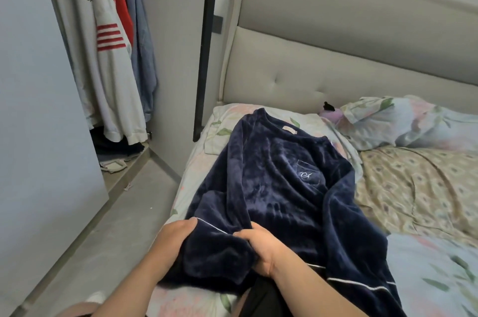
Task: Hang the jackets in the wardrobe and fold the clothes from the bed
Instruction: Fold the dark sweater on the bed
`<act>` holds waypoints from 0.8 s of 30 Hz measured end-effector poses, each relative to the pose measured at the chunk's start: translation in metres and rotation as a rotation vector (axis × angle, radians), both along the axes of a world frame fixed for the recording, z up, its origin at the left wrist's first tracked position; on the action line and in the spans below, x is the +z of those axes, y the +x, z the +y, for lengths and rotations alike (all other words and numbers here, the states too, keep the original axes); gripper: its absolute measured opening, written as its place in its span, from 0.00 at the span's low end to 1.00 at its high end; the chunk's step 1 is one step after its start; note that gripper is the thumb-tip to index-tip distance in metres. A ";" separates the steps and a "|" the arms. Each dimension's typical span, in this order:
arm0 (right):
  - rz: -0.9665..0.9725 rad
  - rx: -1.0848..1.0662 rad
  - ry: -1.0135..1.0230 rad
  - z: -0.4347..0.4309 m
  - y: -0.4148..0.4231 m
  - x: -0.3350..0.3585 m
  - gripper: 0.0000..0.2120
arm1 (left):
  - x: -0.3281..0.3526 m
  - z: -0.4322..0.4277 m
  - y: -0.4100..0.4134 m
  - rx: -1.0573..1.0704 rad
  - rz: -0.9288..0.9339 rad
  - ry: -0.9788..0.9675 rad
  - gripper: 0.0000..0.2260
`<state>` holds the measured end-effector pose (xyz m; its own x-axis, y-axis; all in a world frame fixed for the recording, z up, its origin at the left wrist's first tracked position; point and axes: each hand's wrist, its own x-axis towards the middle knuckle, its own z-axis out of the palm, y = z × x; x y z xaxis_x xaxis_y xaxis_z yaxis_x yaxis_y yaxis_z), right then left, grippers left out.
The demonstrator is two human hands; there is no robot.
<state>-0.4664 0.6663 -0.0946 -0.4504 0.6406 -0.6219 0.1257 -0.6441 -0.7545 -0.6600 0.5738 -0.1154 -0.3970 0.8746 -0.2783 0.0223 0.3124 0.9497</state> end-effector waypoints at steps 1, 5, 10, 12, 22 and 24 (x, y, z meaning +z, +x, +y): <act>-0.014 -0.010 0.017 0.001 0.001 -0.002 0.16 | 0.002 -0.002 0.000 -0.052 -0.011 -0.024 0.14; 0.045 -0.006 0.062 0.003 0.000 -0.006 0.21 | 0.000 -0.002 -0.006 -0.041 0.074 -0.060 0.10; -0.186 0.084 0.381 0.002 -0.011 -0.022 0.27 | -0.010 0.004 -0.019 0.042 0.280 -0.145 0.06; -0.369 0.137 0.530 0.002 -0.016 -0.027 0.23 | -0.016 0.005 -0.019 -0.029 0.458 -0.272 0.03; -0.601 0.303 1.045 -0.011 -0.035 -0.019 0.06 | -0.008 0.013 -0.014 0.006 -0.542 -0.257 0.19; -0.497 0.330 0.862 -0.020 -0.041 -0.015 0.11 | -0.007 0.016 -0.016 0.066 -0.684 -0.227 0.21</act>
<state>-0.5070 0.6463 -0.1099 -0.5023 0.8466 -0.1757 0.6188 0.2101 -0.7569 -0.6756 0.5895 -0.1223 -0.1183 0.7459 -0.6554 -0.5797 0.4840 0.6555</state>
